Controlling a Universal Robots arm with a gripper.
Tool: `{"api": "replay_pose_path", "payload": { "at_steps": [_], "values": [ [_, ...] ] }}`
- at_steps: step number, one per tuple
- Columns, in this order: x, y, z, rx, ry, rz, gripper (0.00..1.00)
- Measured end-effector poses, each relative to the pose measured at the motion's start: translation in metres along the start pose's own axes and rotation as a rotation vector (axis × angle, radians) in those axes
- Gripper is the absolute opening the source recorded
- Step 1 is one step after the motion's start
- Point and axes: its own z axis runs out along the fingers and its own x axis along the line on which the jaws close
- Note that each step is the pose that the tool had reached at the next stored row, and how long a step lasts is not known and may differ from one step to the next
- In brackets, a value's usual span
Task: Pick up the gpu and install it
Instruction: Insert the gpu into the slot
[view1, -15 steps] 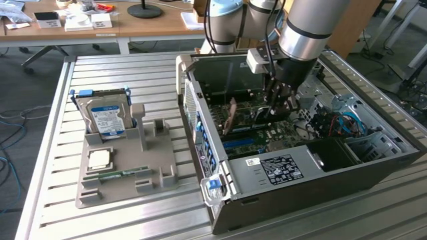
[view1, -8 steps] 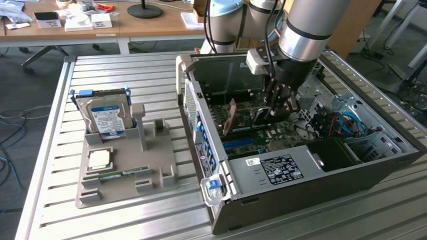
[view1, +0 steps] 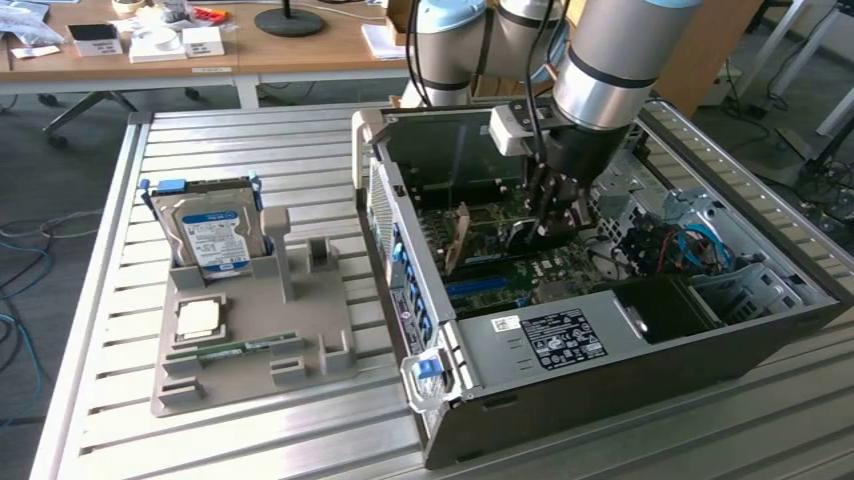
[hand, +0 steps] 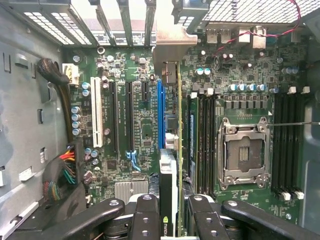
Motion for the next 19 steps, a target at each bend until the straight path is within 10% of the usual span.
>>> {"api": "replay_pose_path", "payload": {
  "at_steps": [19],
  "values": [
    [0.0002,0.0013,0.0033,0.0001,-0.0002,0.0,0.27]
  ]
}}
